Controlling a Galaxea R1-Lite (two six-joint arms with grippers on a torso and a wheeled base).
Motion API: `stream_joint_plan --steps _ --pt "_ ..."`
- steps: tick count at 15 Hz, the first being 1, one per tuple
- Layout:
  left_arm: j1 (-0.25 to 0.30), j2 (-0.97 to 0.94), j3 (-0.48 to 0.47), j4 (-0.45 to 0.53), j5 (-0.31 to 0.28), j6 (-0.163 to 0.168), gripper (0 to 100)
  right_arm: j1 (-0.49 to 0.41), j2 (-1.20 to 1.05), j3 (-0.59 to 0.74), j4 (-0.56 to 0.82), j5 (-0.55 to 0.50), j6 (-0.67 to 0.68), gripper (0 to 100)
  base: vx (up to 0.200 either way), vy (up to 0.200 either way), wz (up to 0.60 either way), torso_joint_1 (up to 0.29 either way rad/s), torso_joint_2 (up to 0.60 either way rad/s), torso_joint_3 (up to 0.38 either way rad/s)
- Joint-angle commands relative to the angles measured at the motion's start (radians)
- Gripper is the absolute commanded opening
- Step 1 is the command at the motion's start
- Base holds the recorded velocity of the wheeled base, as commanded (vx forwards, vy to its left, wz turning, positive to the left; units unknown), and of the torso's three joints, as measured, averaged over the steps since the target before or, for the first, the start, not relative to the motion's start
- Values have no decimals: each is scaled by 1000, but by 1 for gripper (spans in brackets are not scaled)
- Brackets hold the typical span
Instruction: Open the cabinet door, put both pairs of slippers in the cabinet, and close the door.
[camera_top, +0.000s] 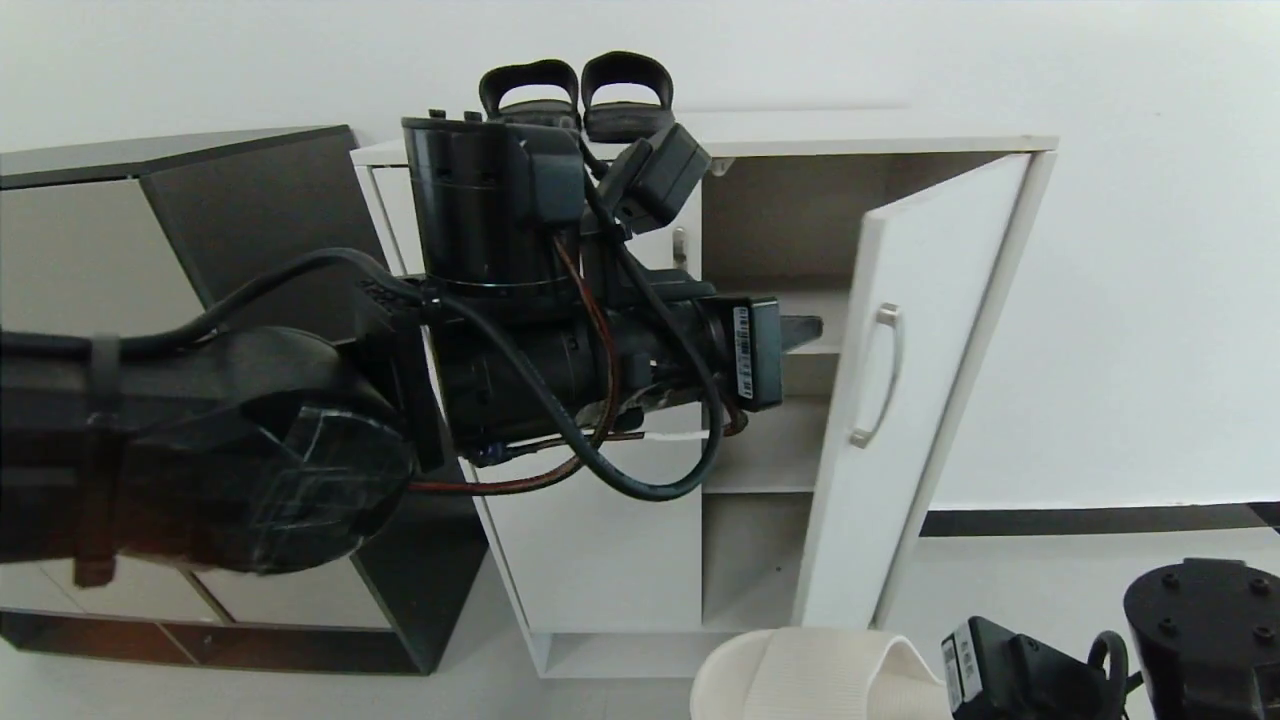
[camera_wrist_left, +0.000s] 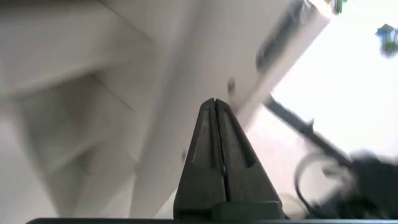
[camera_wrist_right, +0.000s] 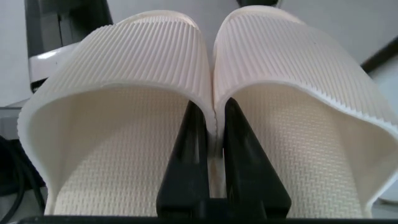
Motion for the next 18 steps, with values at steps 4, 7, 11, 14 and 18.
stream_joint_plan --steps 4,7,11,14,18 --pt "39 -108 54 -2 36 -3 0 15 -32 -7 -3 -4 12 0 -100 0 0 0 -1 2" --pt "75 -345 269 7 188 63 0 -31 12 -96 -2 -228 127 0 0 0 0 0 0 0" --pt "134 -888 537 243 464 83 0 -33 77 -193 -48 -606 359 0 0 0 0 0 0 0" --pt "414 -1259 588 610 541 86 0 -43 106 -211 -48 -638 360 0 0 0 0 0 0 0" --pt "691 -1570 853 657 579 110 0 -37 169 -214 -51 -667 359 0 0 0 0 0 0 0"
